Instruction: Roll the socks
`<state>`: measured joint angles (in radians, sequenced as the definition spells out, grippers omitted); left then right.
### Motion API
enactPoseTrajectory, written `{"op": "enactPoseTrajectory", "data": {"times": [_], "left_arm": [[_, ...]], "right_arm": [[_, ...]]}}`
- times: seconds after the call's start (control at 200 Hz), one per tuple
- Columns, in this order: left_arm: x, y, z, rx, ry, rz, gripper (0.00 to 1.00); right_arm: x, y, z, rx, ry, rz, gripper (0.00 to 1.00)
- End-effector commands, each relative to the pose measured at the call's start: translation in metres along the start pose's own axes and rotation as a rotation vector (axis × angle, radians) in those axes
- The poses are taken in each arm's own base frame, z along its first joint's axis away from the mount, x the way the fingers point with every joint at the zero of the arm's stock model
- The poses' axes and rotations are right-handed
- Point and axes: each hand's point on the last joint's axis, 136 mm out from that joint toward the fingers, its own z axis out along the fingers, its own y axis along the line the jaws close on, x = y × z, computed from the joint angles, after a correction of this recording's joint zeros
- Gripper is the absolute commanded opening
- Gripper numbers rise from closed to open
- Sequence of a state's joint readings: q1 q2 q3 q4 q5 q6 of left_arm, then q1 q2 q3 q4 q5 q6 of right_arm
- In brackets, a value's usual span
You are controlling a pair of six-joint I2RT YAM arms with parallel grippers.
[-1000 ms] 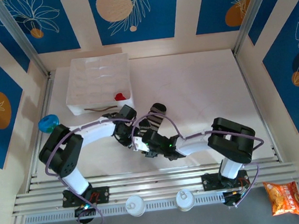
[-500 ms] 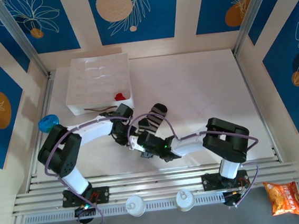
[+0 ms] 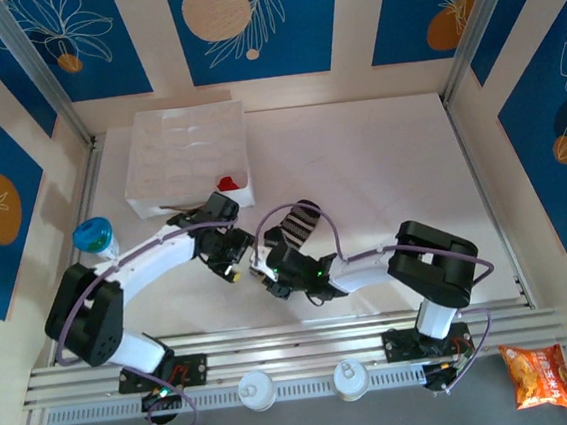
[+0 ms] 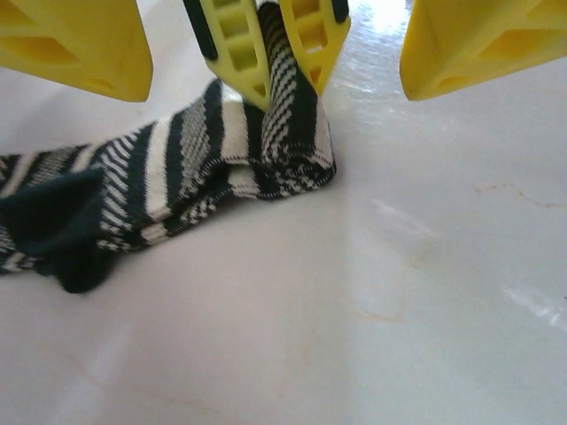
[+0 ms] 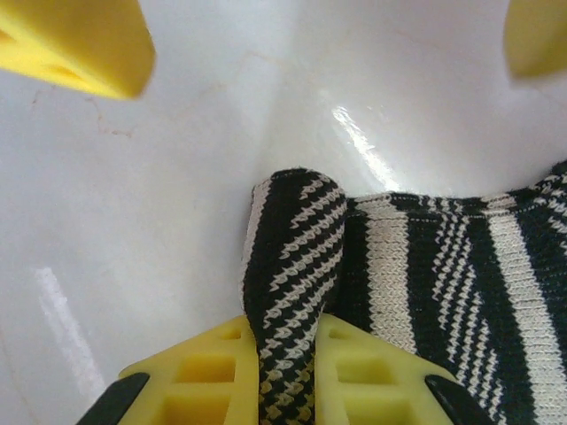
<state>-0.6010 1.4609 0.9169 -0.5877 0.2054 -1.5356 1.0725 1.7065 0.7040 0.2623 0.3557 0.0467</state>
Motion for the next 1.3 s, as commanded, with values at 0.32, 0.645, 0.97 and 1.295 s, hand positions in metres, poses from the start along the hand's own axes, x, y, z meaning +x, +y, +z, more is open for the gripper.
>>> {"op": "enactPoseTrajectory", "data": {"times": [0.32, 0.645, 0.97, 1.295], "left_arm": [[0.011, -0.002, 0.022, 0.102, 0.025, 0.112, 0.57], [0.020, -0.021, 0.056, 0.170, 0.053, 0.188, 0.51], [0.030, -0.019, 0.074, 0.137, 0.083, 0.232, 0.35], [0.022, 0.016, 0.072, -0.039, 0.042, 0.192, 0.00]], "right_arm": [[0.102, -0.002, -0.002, -0.156, 0.227, 0.388, 0.00], [0.115, -0.012, 0.000, -0.262, 0.197, 0.622, 0.00], [0.117, -0.018, 0.002, -0.316, 0.213, 0.691, 0.00], [0.095, -0.021, 0.009, -0.314, 0.266, 0.513, 0.00]]}}
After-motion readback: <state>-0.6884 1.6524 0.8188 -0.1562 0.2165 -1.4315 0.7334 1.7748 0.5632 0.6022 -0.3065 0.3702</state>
